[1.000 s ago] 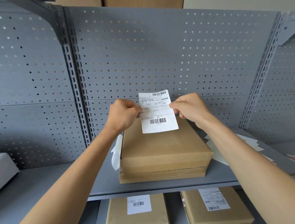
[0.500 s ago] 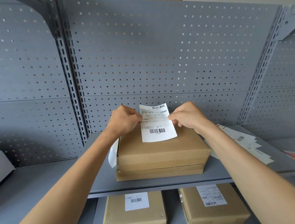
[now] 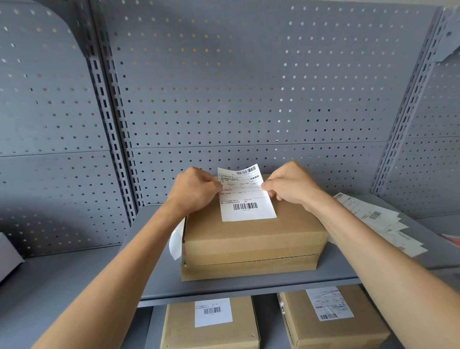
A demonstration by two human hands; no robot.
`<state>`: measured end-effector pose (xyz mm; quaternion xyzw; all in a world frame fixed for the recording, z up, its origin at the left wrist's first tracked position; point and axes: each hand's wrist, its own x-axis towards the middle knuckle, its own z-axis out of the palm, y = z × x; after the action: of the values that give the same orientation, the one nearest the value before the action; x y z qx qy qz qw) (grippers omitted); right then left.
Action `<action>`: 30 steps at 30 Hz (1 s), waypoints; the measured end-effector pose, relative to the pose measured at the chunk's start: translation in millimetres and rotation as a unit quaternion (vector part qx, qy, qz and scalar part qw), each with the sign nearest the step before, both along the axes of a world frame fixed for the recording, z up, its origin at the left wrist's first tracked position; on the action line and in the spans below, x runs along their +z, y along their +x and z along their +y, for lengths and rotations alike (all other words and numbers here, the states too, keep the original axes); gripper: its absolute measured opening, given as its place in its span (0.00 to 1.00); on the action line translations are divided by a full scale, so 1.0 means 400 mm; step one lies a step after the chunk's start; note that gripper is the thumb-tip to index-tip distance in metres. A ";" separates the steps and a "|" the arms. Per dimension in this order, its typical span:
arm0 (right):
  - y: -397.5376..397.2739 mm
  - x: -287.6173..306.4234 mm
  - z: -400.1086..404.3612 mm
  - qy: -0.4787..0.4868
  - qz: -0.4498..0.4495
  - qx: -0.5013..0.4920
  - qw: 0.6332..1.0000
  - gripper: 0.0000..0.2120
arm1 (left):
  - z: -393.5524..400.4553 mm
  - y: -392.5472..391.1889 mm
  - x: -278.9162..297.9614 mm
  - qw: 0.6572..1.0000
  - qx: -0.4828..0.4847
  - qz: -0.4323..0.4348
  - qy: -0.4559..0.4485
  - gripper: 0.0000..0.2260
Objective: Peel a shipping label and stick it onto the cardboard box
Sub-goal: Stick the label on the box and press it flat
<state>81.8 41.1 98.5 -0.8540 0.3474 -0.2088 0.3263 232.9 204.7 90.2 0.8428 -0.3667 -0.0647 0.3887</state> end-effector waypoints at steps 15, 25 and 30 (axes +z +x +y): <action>0.018 -0.028 0.002 -0.062 0.026 -0.008 0.998 0.11 | -0.007 0.003 -0.017 0.999 0.011 -0.039 0.027 0.09; 0.023 -0.027 0.004 -0.090 0.046 -0.003 0.995 0.11 | -0.011 -0.026 -0.013 0.988 0.020 -0.137 0.067 0.07; 0.026 -0.033 0.003 -0.103 0.053 -0.003 0.993 0.06 | -0.011 -0.037 -0.009 0.980 0.018 -0.183 0.082 0.07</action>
<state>92.3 42.1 85.2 -0.8920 0.3428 -0.1992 0.2171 218.2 200.3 86.4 0.8758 -0.4095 0.0680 0.2461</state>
